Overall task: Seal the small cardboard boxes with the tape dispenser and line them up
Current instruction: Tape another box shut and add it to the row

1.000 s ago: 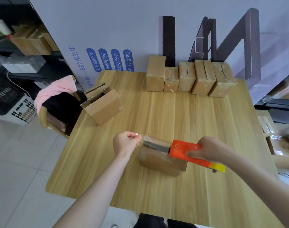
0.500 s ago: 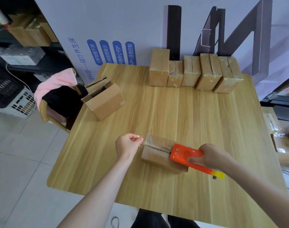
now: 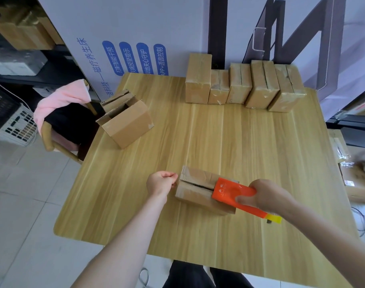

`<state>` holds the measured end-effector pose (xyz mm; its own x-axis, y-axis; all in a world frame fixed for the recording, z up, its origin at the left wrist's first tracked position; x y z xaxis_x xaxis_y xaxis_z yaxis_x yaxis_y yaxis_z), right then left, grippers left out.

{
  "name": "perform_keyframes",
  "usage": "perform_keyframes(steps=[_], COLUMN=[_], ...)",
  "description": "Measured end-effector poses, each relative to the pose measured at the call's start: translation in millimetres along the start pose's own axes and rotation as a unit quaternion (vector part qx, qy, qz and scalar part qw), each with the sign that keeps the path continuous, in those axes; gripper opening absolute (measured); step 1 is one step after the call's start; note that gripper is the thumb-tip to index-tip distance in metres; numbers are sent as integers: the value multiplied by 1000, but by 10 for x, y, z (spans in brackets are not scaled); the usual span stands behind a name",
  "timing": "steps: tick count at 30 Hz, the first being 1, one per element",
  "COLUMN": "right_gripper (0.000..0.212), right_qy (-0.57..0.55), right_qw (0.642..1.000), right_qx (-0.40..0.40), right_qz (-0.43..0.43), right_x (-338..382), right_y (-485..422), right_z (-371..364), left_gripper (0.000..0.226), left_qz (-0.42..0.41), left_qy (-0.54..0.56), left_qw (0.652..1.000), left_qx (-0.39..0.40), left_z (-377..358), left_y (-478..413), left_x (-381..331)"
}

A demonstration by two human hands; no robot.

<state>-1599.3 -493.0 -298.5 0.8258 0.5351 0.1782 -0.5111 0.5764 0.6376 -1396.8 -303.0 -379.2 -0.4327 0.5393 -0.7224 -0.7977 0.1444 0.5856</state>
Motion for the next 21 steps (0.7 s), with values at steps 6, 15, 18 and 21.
perform_keyframes(steps=[6,15,18,21], right_gripper=[47,50,49,48], right_qy=[-1,1,2,-2], right_qw=[1000,1000,1000,1000], right_qx=[-5,-6,-4,-4], right_qz=[5,4,6,6], right_x=[-8,-22,-22,-29], right_y=[-10,4,-6,-9], right_z=[10,-17,-5,-17], left_gripper=[25,40,37,39], left_qz=[12,-137,-166,-171], left_qy=[-18,-94,-71,-90], left_qw=[999,982,976,974], left_qx=[31,-87,-122,-115], left_z=[-93,-181,-270,-345], left_y=[-69,268,435,506], left_x=[74,18,19,161])
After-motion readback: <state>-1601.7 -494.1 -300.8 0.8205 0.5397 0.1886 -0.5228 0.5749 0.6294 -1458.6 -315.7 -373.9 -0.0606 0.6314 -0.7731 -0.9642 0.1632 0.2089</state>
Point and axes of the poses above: each hand's wrist, its own y-axis away from the middle knuckle, its own z-axis out of the back of the hand, x = y × z, the point moved 1 cm from there along -y, towards the middle knuckle, and after that the axes turned 2 degrees about -y, right-handed, at the moved point
